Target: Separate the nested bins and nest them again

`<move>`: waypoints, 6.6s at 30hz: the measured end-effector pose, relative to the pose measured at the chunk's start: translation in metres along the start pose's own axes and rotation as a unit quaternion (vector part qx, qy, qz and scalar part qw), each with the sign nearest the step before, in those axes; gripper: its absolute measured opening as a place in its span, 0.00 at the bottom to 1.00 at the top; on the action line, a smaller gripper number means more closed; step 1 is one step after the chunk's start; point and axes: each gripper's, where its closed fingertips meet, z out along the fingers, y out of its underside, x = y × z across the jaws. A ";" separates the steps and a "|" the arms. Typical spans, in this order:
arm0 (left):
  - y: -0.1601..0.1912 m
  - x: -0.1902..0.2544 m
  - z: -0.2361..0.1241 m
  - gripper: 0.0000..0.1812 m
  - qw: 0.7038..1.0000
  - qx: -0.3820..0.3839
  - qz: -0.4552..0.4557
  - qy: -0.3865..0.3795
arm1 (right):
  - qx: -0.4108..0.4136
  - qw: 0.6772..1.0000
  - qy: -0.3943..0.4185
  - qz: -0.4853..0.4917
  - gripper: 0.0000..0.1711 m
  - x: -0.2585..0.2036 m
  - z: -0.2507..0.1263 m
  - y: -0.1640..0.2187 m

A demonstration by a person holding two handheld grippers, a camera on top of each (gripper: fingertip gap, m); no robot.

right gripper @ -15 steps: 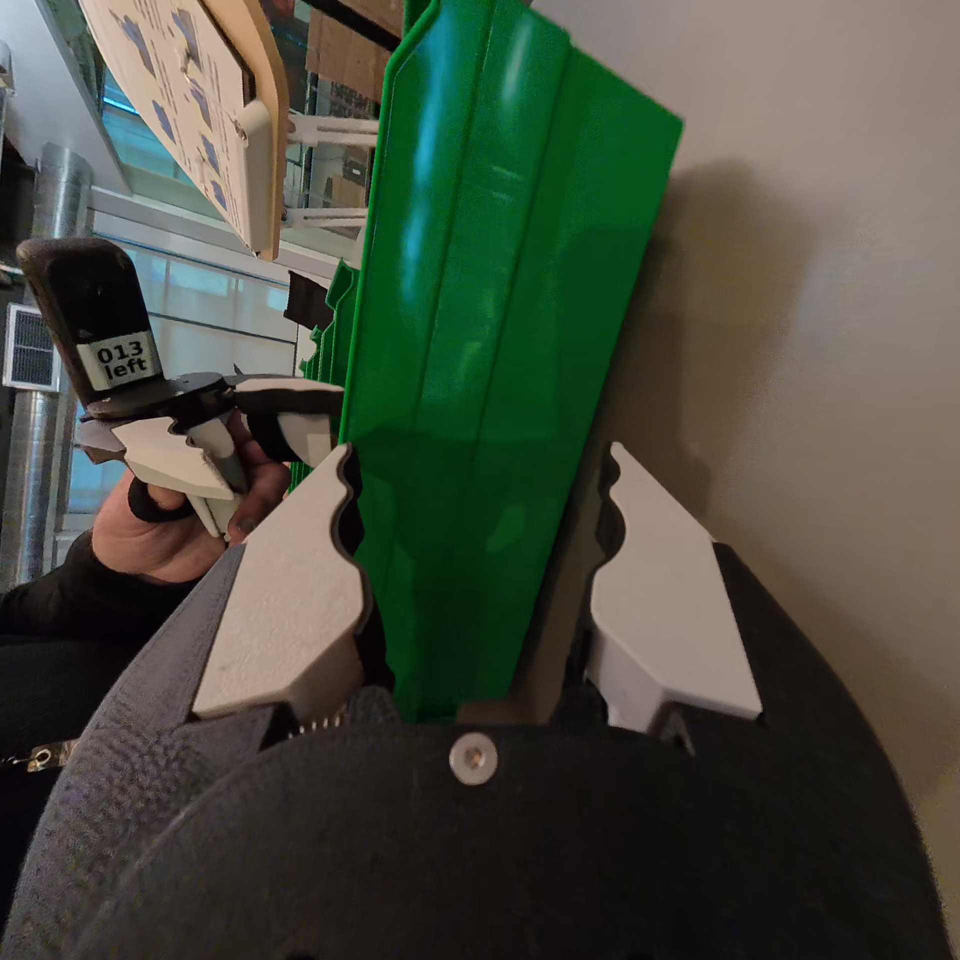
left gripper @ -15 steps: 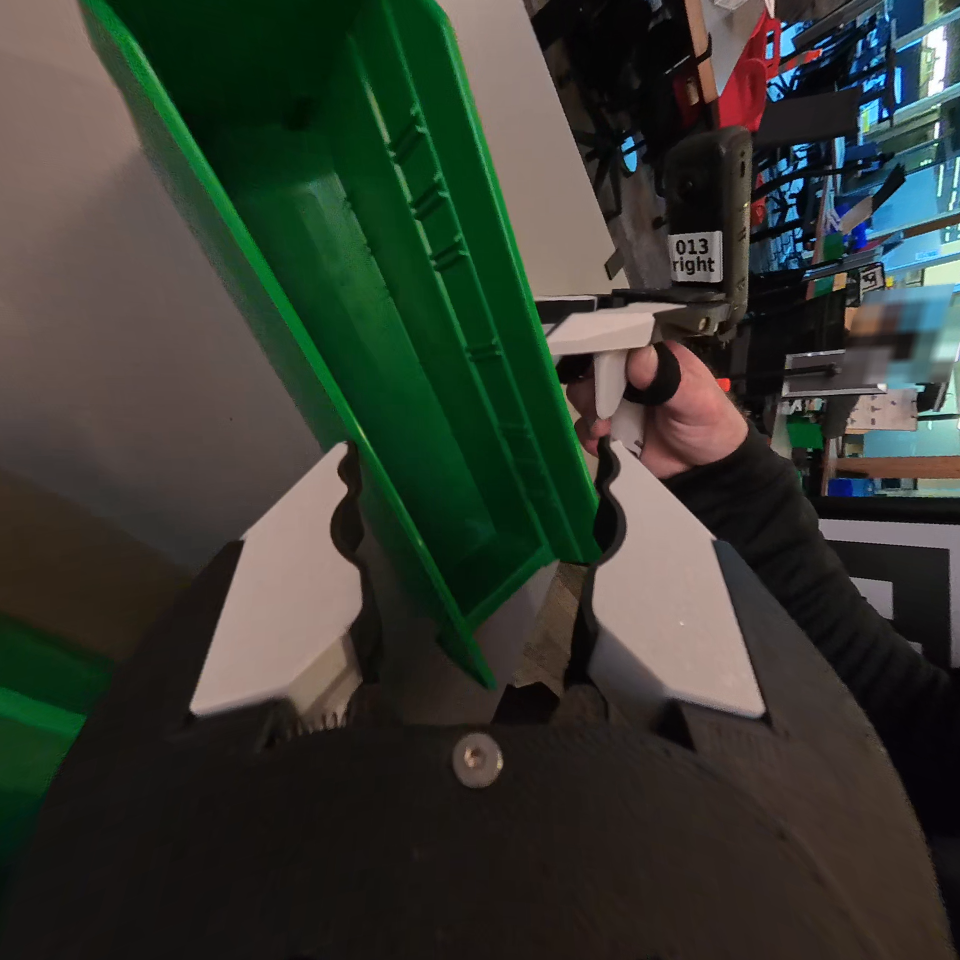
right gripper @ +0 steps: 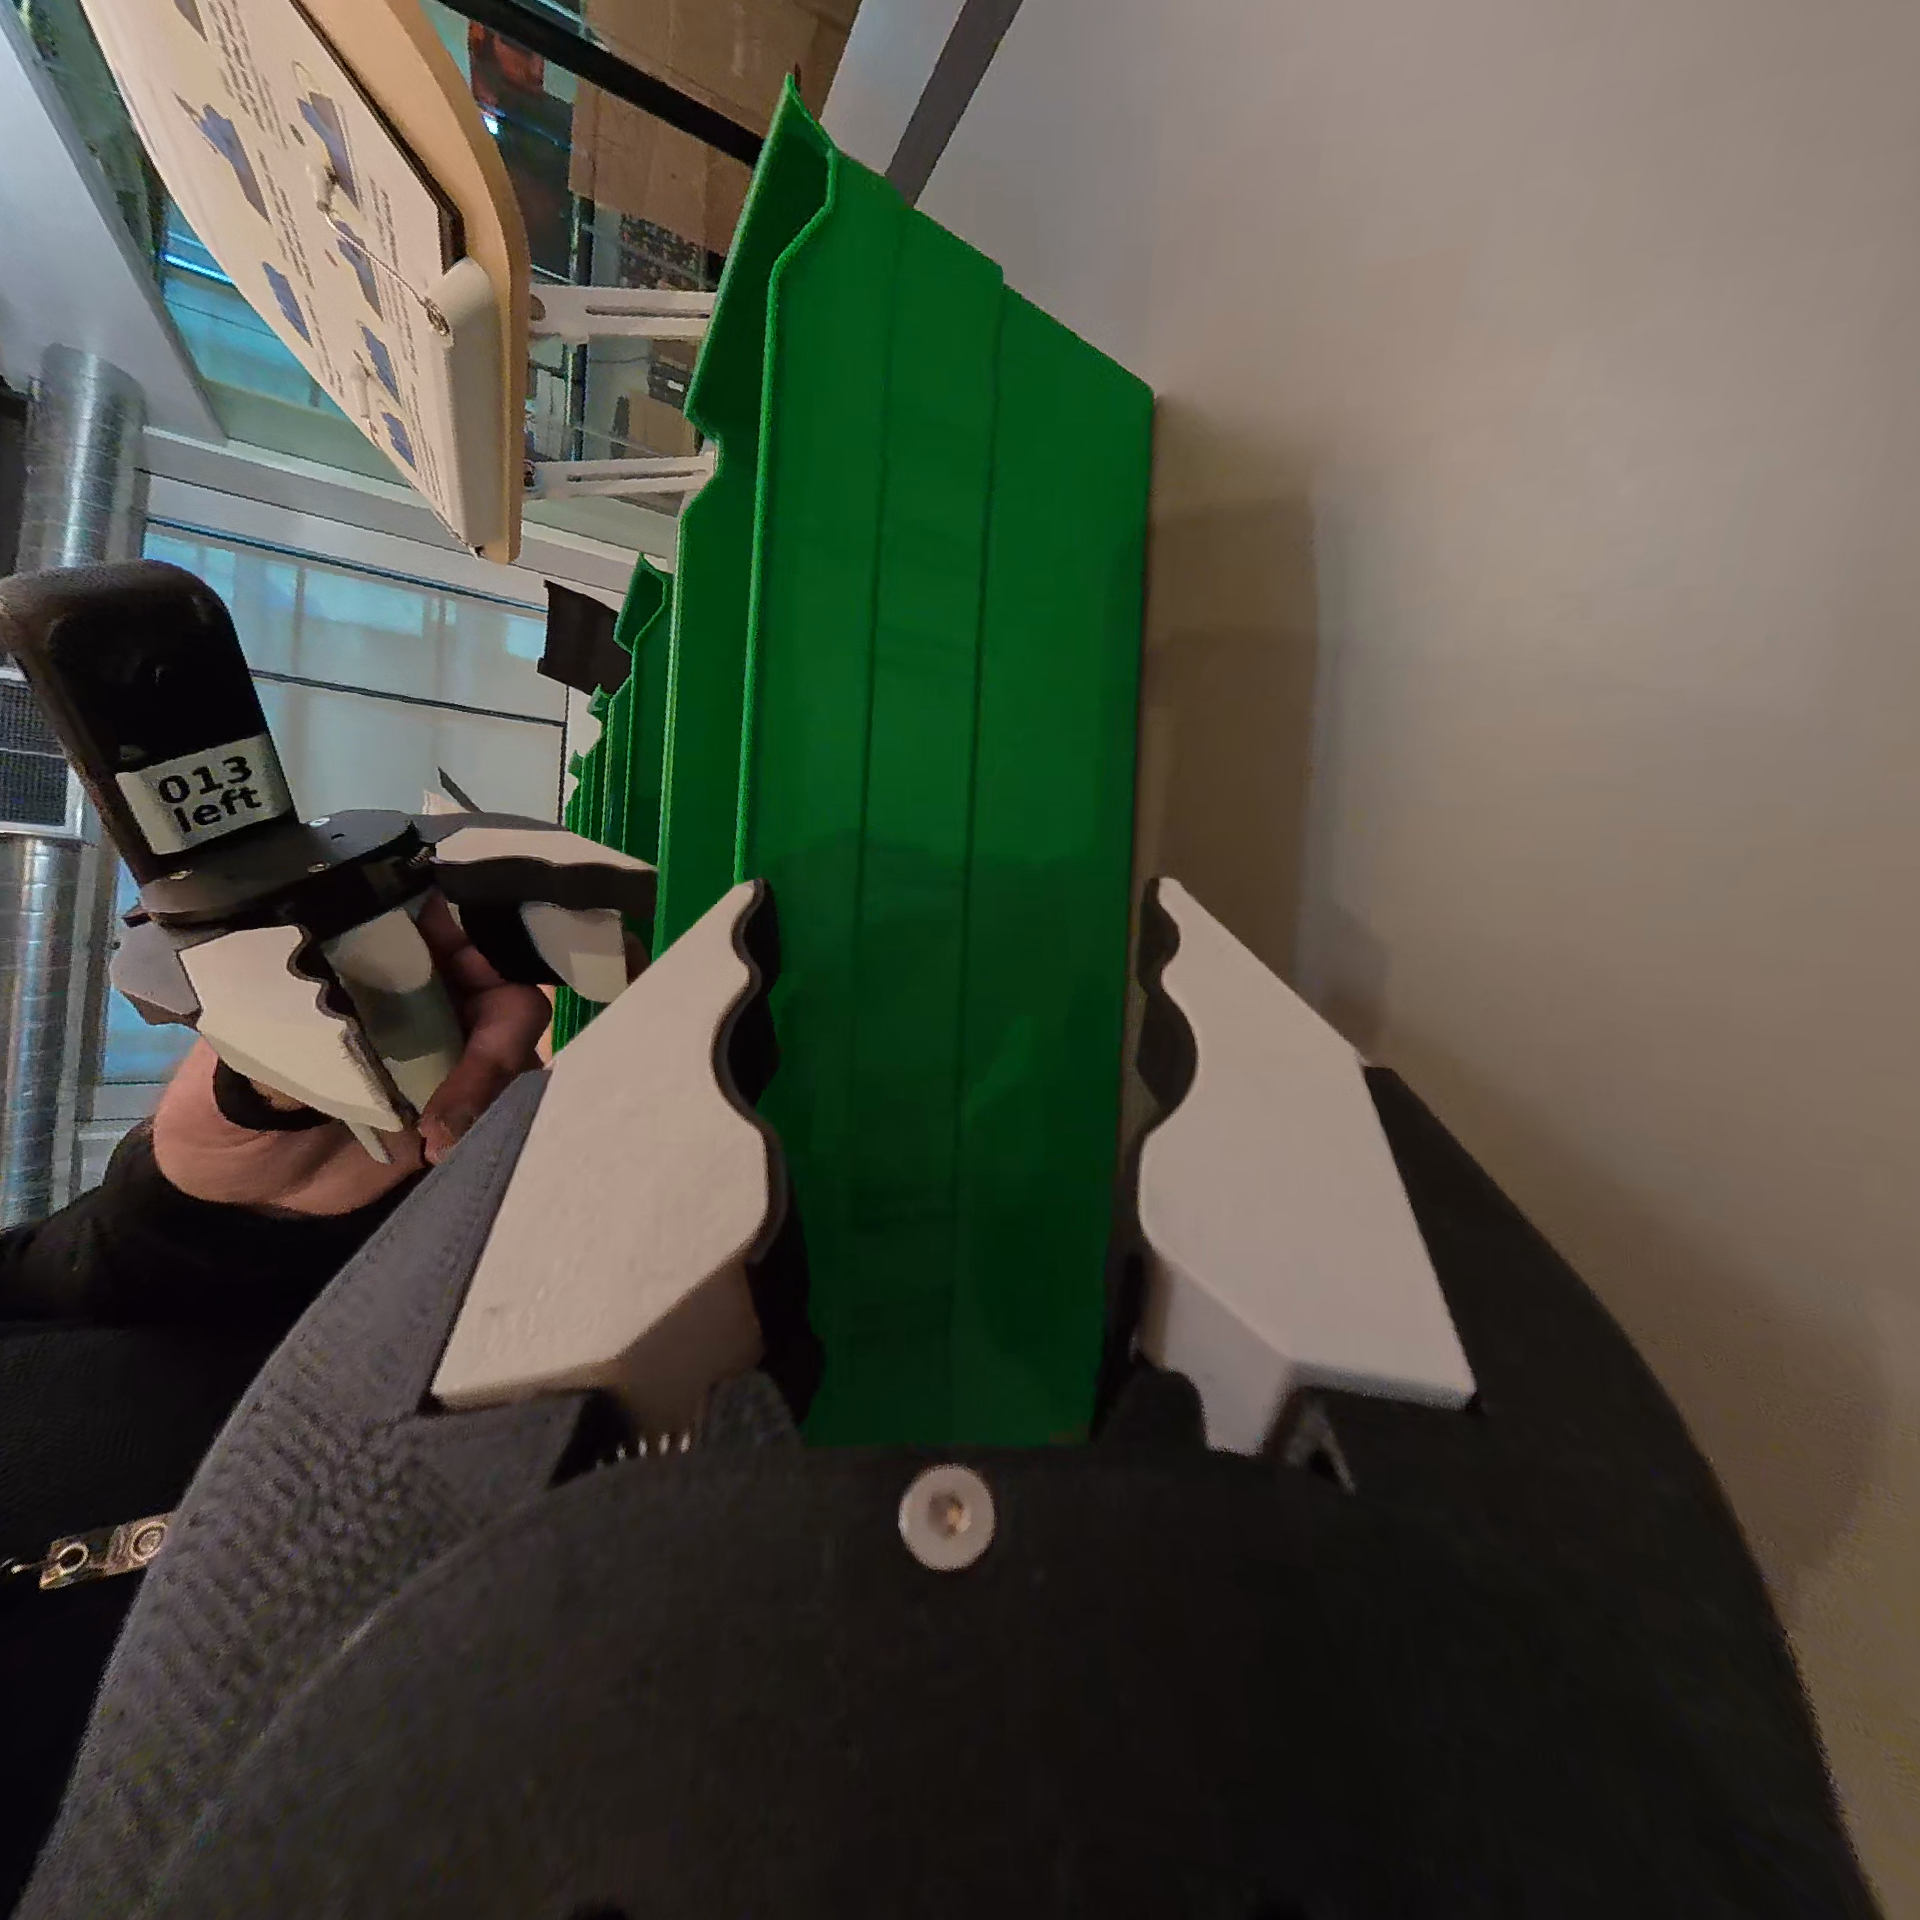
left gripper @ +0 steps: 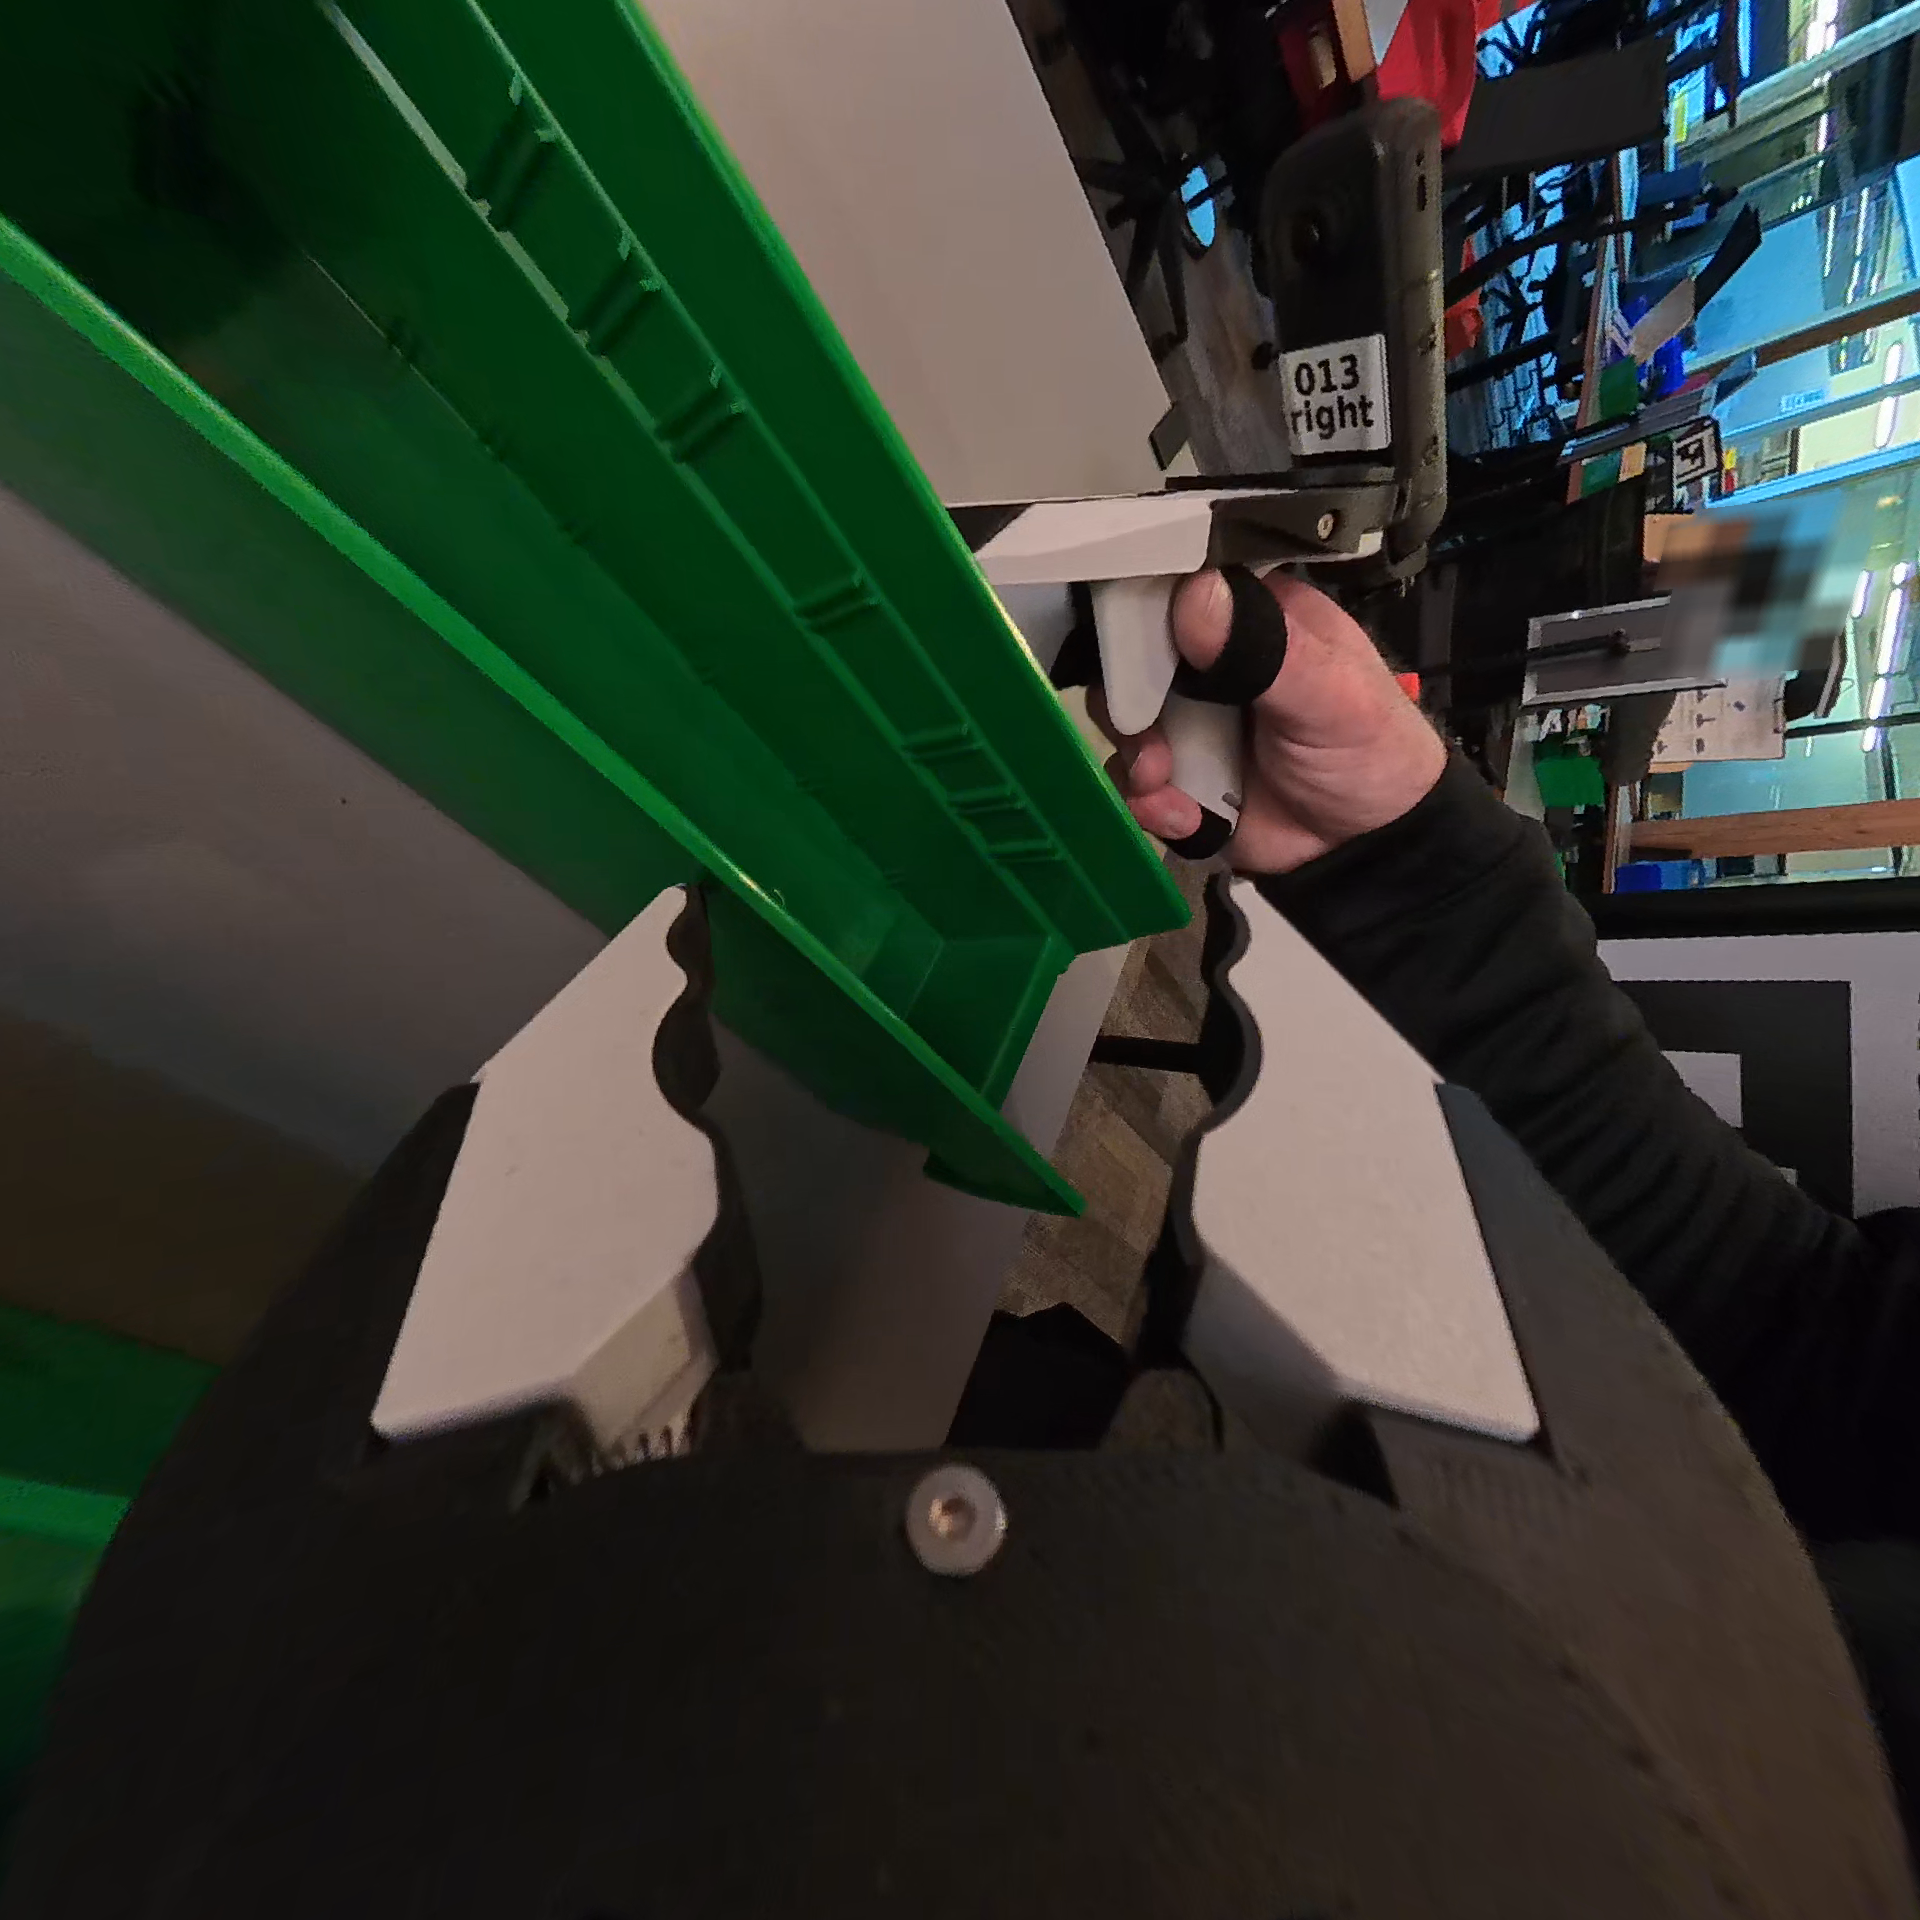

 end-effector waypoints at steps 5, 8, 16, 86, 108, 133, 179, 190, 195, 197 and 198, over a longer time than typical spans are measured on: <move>-0.008 0.012 -0.018 0.54 0.999 0.023 0.025 0.008 | 0.029 0.999 0.014 0.000 0.44 0.000 -0.007 -0.008; -0.016 0.013 -0.051 0.54 0.996 0.053 0.063 -0.017 | 0.045 0.999 0.023 -0.012 0.44 -0.002 -0.012 -0.016; 0.005 -0.080 -0.209 0.69 0.956 0.118 0.042 -0.266 | 0.044 0.998 0.036 -0.027 0.44 0.000 -0.008 -0.024; 0.225 -0.279 -0.456 0.70 0.870 0.151 -0.104 -0.458 | 0.021 0.999 0.027 -0.016 0.43 -0.006 0.023 -0.021; 0.030 -0.122 -0.119 0.88 0.942 0.016 0.044 -0.333 | 0.039 0.998 0.029 -0.038 0.43 -0.012 0.008 -0.031; 0.077 -0.138 -0.116 0.66 0.926 -0.151 0.105 -0.328 | 0.047 0.998 0.024 -0.028 0.43 -0.003 0.005 -0.034; 0.181 -0.216 -0.500 0.64 0.885 0.040 -0.023 -0.464 | 0.041 0.999 0.021 -0.005 0.43 -0.003 0.017 -0.030; 0.187 -0.252 -0.487 0.85 0.873 0.084 -0.043 -0.478 | 0.026 0.999 0.015 -0.011 0.44 -0.006 0.018 -0.024; 0.117 -0.184 -0.458 0.83 0.871 0.128 0.035 -0.474 | -0.013 1.000 0.001 -0.020 0.44 -0.018 0.036 -0.004; 0.089 -0.156 -0.410 0.83 0.893 0.118 0.059 -0.431 | -0.025 0.999 -0.001 -0.023 0.45 -0.025 0.049 0.006; 0.073 -0.139 -0.380 0.82 0.908 0.125 0.070 -0.393 | -0.027 0.999 -0.003 -0.026 0.45 -0.029 0.056 0.010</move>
